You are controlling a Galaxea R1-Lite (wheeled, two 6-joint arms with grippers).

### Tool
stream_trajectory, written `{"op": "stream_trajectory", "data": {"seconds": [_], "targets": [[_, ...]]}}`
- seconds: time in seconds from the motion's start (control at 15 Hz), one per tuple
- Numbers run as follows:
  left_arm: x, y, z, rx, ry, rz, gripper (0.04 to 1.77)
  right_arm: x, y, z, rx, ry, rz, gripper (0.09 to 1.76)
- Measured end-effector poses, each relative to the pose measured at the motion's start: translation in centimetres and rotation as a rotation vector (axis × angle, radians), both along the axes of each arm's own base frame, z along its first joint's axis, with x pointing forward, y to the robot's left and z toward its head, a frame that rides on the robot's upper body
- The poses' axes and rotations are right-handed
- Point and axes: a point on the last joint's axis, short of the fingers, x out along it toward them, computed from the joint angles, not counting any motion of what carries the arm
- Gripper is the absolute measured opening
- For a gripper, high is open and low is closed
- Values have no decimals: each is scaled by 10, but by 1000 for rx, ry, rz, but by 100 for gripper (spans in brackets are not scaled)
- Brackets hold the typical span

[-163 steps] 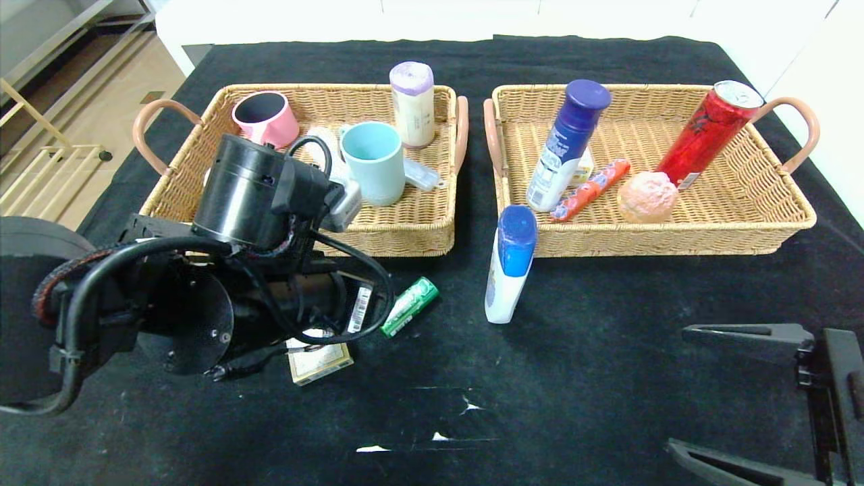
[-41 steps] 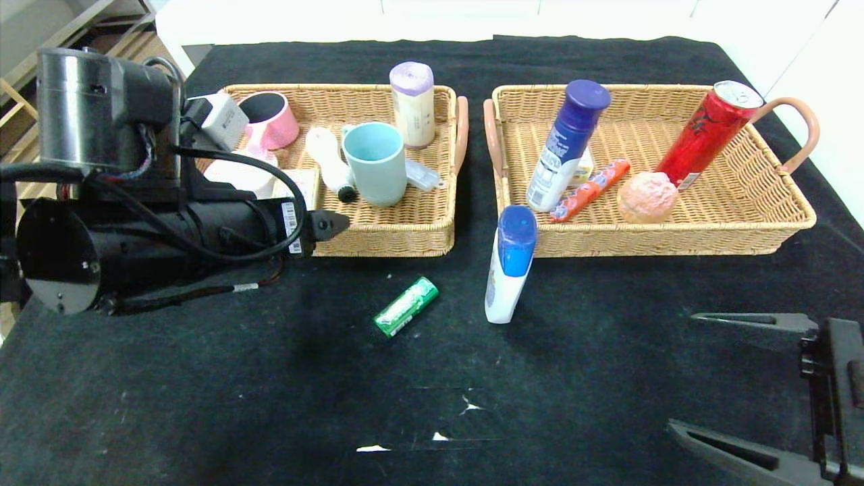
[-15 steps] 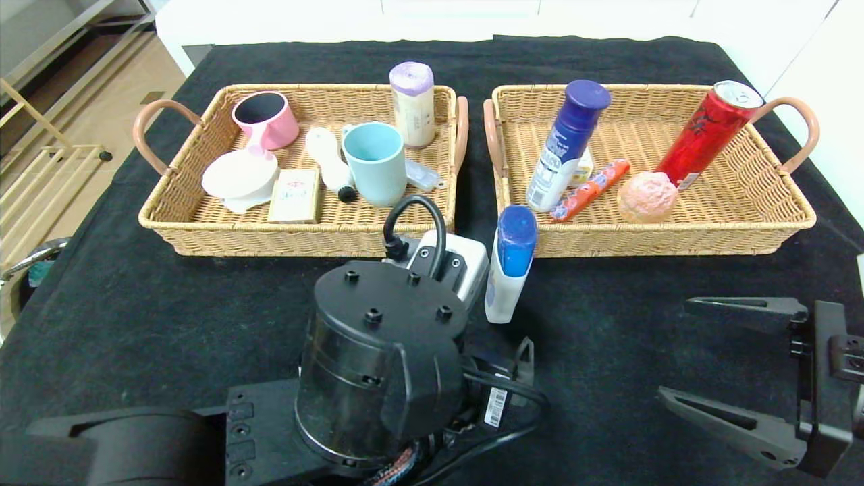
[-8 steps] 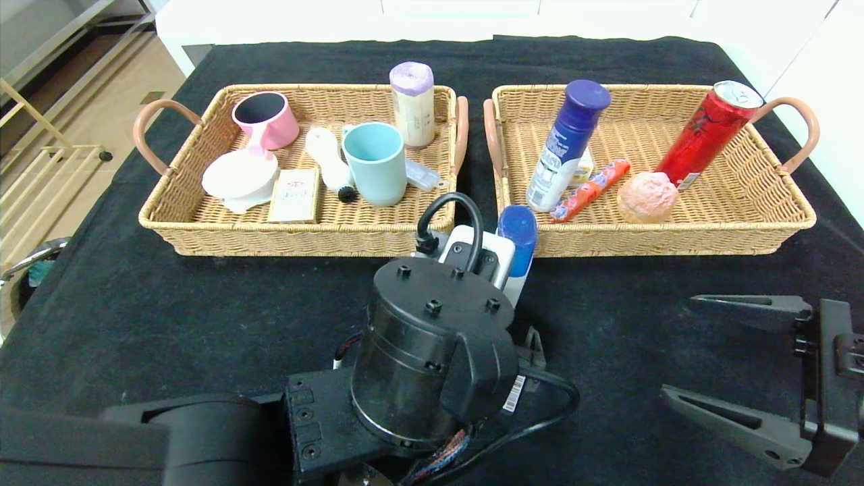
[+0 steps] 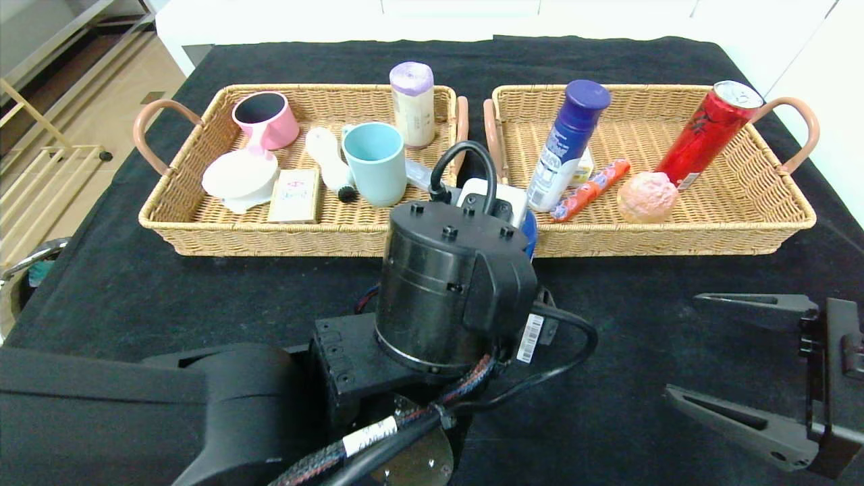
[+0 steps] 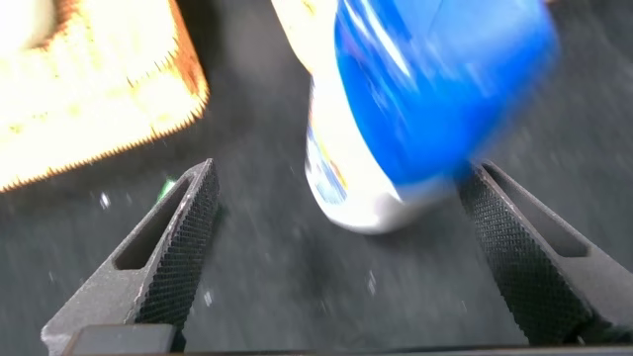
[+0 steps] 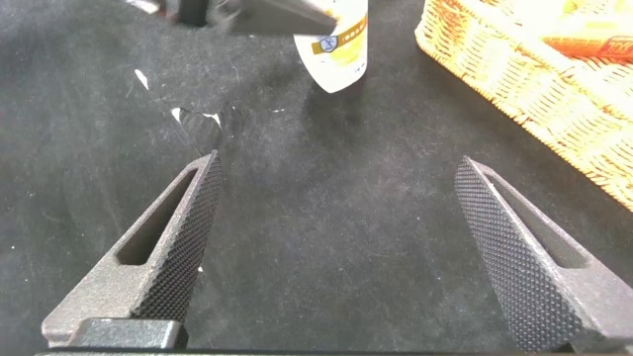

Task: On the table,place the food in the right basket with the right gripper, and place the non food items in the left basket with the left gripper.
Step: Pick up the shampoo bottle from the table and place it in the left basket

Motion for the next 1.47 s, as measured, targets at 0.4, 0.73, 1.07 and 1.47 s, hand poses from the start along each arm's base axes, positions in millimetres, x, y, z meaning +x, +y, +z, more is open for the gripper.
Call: {"op": "stream_trajectory", "data": {"seconds": [0.4,0.73,1.07,1.47], "targets": [[16,-5,2,-24,-19,-8,172,-1,0,0,1,-3,0,171],[17,-10,0,-20,-19,-16,172,-1,0,0,0,-3,1,171],[16,-11,-2,-12,-14,-17,109,-2,0,0,-2,-3,3,171],[16,-11,-3,-13,-12,-16,65,-3,1,-1,-3,-4,10,171]]}}
